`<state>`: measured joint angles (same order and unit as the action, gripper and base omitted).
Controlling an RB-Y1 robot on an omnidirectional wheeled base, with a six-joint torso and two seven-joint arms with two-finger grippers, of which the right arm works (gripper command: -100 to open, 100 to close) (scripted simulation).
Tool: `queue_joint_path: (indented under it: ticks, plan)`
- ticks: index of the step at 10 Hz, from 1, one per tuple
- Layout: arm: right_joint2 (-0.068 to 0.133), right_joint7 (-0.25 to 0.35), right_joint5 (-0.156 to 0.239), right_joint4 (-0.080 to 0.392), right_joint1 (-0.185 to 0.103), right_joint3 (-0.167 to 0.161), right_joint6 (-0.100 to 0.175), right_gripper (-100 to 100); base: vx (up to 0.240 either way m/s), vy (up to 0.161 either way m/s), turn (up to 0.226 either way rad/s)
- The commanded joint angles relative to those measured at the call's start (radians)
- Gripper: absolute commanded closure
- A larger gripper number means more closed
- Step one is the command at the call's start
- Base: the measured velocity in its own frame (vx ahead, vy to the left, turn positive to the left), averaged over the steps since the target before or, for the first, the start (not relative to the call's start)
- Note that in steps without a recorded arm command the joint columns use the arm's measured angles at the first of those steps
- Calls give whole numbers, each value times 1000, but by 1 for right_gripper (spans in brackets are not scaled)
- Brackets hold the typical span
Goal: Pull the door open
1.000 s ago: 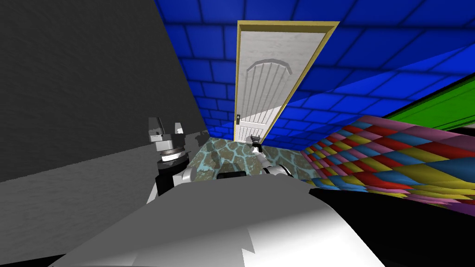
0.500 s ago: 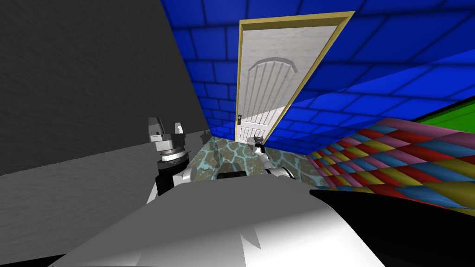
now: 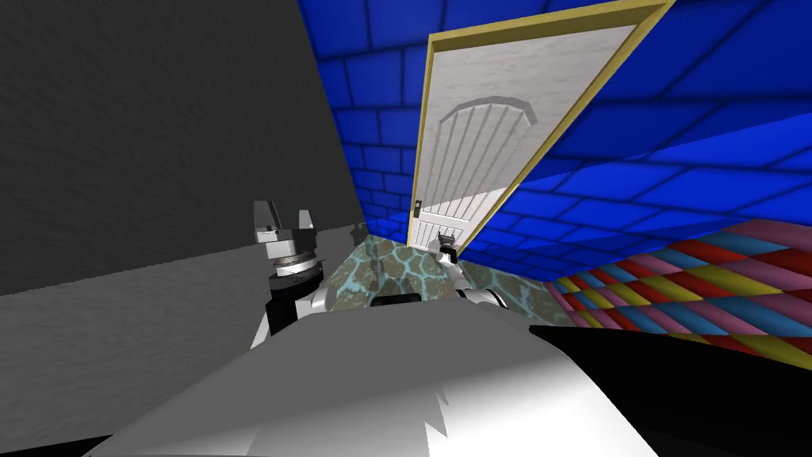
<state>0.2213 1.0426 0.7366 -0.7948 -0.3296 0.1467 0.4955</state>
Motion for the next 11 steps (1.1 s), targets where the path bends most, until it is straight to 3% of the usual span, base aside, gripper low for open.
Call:
queue_joint_path:
  ticks: [1, 11]
  plan:
    - [2, 5, -2, 5, -1, 5, 2, -100, 211, 54, 63]
    - [5, 10, -4, 0, 7, 26, -1, -100, 242, 48, 36]
